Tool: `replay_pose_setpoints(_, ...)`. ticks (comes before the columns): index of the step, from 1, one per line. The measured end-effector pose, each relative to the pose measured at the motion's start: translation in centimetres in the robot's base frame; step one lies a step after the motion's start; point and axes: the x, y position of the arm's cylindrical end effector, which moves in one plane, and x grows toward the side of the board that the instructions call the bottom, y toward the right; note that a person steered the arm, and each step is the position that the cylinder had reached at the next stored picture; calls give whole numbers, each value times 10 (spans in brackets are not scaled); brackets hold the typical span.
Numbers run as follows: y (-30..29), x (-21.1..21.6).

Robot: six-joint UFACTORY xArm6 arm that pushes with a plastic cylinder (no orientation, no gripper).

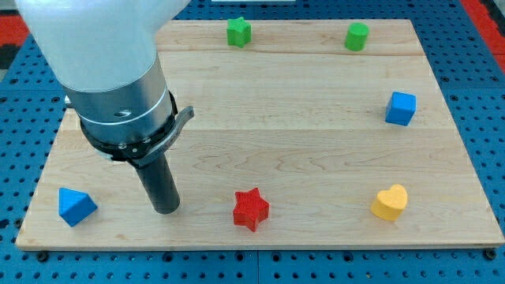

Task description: Keep green blocks with red circle in a diagonal line

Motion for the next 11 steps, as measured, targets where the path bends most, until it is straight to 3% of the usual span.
replay_pose_setpoints(8, 12, -7)
replay_pose_setpoints(11, 10, -49)
